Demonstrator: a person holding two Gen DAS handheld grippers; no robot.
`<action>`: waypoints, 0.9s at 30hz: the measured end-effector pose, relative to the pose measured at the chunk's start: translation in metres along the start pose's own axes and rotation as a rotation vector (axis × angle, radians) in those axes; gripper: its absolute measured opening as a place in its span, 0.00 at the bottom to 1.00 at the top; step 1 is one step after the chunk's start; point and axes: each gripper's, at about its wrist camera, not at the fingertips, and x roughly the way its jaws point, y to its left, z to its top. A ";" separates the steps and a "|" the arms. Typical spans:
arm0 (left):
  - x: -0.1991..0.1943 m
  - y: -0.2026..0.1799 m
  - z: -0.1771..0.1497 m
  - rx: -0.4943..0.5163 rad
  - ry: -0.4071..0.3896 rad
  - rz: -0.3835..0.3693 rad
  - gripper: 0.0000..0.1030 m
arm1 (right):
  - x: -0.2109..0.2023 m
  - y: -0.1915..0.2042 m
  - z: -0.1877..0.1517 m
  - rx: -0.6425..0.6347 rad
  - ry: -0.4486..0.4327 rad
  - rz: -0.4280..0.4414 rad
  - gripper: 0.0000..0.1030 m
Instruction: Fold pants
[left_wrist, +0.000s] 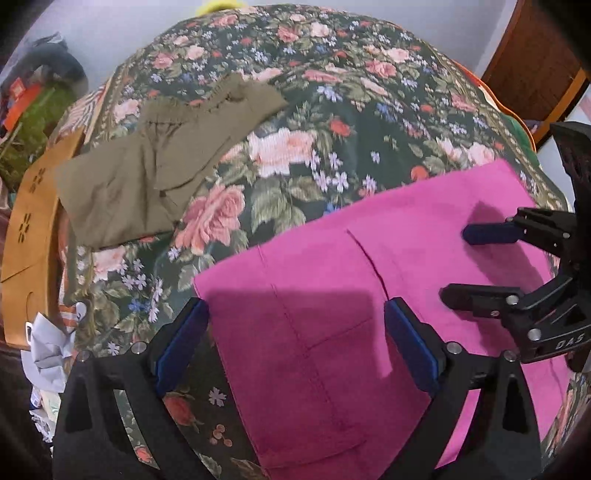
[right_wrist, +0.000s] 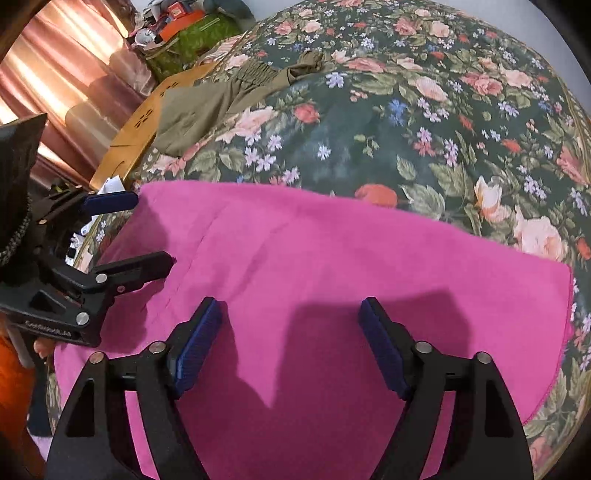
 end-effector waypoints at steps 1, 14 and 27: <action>0.000 0.001 -0.002 0.002 -0.003 -0.001 0.98 | -0.001 0.000 -0.002 -0.008 0.003 -0.001 0.77; -0.025 0.005 -0.032 -0.028 -0.027 0.022 0.98 | -0.033 -0.016 -0.049 0.044 -0.001 -0.042 0.82; -0.064 0.009 -0.076 -0.070 -0.040 0.059 0.98 | -0.076 -0.018 -0.101 0.074 -0.045 -0.121 0.82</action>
